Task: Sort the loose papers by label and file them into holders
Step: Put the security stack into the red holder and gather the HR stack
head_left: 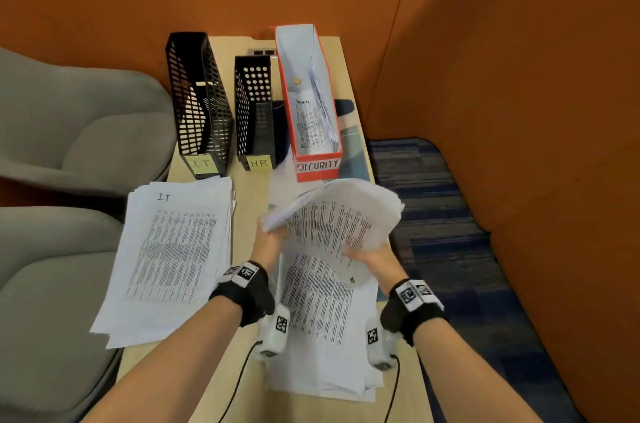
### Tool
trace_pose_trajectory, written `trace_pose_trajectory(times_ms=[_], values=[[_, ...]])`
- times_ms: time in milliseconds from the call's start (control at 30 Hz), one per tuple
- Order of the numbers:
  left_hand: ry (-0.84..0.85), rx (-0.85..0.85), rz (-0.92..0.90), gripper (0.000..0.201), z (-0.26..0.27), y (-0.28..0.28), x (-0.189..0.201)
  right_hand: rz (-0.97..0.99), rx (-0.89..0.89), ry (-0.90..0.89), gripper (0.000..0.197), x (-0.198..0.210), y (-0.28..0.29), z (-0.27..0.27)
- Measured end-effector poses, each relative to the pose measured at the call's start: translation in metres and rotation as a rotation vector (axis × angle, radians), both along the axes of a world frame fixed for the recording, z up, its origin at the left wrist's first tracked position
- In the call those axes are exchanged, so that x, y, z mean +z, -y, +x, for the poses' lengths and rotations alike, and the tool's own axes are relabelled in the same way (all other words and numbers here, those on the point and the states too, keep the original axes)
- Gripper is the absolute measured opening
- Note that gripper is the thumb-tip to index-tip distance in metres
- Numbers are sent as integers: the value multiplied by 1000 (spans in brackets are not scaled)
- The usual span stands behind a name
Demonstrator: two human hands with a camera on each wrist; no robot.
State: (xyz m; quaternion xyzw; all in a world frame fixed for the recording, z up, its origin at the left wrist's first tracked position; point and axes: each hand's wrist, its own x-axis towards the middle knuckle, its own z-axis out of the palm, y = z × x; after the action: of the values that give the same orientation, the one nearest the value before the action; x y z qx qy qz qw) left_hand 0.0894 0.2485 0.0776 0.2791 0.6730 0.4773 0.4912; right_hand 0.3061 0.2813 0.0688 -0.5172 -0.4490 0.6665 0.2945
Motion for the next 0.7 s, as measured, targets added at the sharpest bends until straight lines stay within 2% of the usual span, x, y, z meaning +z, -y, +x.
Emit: trace_pose_trajectory(times_ms=[67,167,233,267,333,367,433,467,533,600,633,700], values=[[-64,-59,-120,43,5,1,-13,-31,-115,94,30,-19,1,-3],[-145,13,-45,20,4,0,-9,7,-216,60,23,-9,-5,-11],[-182,7,-52,32,-5,1,-8,0,-171,-39,25,1,-7,-8],[-147,-31,-97,41,-9,5,-3,-18,-150,-67,23,2,-7,-5],[-55,-127,-214,36,-18,13,-10,-43,-93,-62,23,-2,-4,-1],[-23,-186,-253,31,-20,19,-19,-62,-35,-23,27,-8,-2,0],[-26,-250,-301,33,-28,33,-41,-142,112,80,41,-29,2,-1],[-35,-259,-325,36,-31,41,-50,-169,152,171,41,-39,4,0],[-63,-253,-387,37,-38,54,-69,-188,99,517,41,-59,5,9],[-93,-255,-454,36,-41,65,-83,-255,7,826,60,-83,10,23],[-112,-279,-477,38,-39,70,-88,-296,-27,857,70,-89,14,25],[-191,-335,-516,46,-30,73,-95,-327,-58,791,84,-105,21,23]])
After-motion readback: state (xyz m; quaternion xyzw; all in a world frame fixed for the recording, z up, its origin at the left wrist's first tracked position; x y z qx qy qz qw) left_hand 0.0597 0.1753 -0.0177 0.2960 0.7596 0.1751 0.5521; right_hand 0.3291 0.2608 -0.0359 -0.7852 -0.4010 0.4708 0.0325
